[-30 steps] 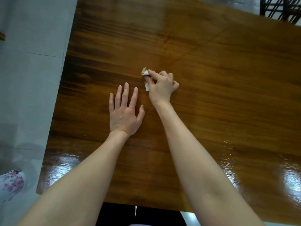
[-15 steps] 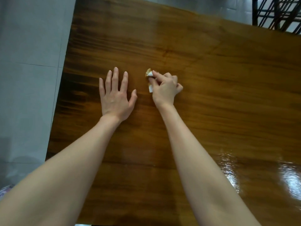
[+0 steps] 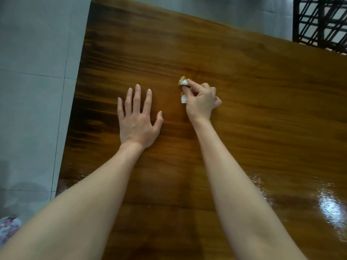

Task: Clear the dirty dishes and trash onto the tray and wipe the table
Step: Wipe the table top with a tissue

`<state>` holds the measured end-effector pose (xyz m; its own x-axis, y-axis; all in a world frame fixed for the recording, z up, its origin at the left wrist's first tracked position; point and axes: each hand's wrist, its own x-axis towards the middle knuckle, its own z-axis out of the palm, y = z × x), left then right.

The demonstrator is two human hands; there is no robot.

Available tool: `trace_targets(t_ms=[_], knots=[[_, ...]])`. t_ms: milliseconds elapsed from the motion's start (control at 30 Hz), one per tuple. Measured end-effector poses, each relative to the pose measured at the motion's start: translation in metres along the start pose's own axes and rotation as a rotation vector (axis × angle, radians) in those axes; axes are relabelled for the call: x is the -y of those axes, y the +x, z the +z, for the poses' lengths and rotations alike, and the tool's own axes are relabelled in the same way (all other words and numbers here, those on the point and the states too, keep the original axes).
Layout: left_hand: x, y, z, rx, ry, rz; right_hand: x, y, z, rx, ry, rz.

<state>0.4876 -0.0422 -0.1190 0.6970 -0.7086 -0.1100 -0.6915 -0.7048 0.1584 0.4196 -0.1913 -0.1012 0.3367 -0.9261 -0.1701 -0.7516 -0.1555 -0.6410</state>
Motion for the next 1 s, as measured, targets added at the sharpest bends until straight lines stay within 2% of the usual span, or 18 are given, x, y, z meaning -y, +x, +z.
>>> trace_targets(t_ms=[133, 200, 333, 433, 633, 700, 867, 933, 1000], knots=[[0.001, 0.000, 0.000, -0.013, 0.003, 0.007, -0.018, 0.034, -0.029, -0.181, 0.058, 0.220], [0.001, 0.000, 0.001, -0.014, 0.011, 0.012, -0.009, 0.041, -0.024, -0.187, 0.061, 0.244], [0.001, 0.000, 0.002, -0.007, 0.017, 0.011, 0.031, 0.027, 0.019, 0.005, 0.012, 0.026], [0.002, 0.001, 0.003, -0.013, 0.010, 0.012, 0.036, 0.024, 0.025, 0.032, -0.018, -0.047], [0.002, 0.000, 0.002, -0.018, 0.001, 0.021, -0.018, 0.064, -0.038, -0.230, -0.015, 0.291], [0.002, 0.000, 0.002, -0.017, -0.001, 0.024, -0.012, 0.060, -0.028, -0.217, -0.011, 0.251], [0.001, 0.000, 0.004, -0.003, 0.011, 0.016, 0.033, 0.036, 0.024, -0.004, -0.031, -0.016], [0.001, 0.001, 0.004, -0.008, 0.011, 0.016, 0.034, 0.037, 0.023, -0.002, -0.039, -0.042], [0.002, 0.001, 0.005, -0.017, 0.008, 0.022, 0.021, 0.051, 0.008, -0.065, -0.055, 0.023]])
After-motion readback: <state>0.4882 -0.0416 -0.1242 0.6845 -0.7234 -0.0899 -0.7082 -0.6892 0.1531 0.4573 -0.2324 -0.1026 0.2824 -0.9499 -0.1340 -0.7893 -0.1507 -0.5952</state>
